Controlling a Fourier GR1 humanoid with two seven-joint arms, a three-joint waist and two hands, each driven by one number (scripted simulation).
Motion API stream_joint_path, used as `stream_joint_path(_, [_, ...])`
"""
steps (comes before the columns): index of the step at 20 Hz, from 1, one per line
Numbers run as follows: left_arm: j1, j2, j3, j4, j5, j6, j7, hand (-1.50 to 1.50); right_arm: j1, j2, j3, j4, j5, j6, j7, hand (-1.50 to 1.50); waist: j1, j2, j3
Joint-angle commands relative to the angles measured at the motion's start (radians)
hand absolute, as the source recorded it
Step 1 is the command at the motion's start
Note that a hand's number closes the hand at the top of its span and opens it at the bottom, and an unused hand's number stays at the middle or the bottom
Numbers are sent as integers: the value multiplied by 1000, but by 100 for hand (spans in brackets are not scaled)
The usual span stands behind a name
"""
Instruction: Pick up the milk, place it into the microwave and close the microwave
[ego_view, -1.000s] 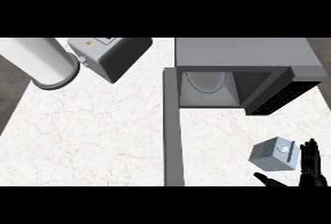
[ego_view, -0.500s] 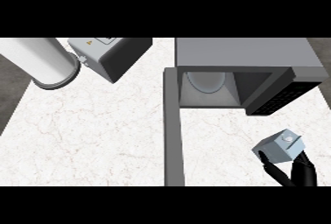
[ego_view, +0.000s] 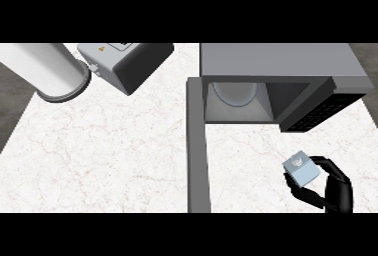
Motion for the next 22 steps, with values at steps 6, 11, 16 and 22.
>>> stream_joint_path(6, [-1, -14, -21, -51, 8, 19, 40, -150, -214, -33, 103, 136, 59, 150, -5, 150, 13, 5, 5])
stream_joint_path(11, [10, 22, 44, 28, 55, -44, -3, -150, -243, 60, 158, 125, 56, 190, -18, 150, 9, 2, 4])
stream_joint_path(16, [4, -53, 19, 44, -48, -67, -45, -150, -128, 101, 248, -162, 46, 223, 139, 150, -7, -1, 3])
stream_joint_path(22, [-1, -49, 30, 70, -45, -77, -36, -150, -122, 150, 328, -371, 97, 66, 344, 150, -4, 0, 3])
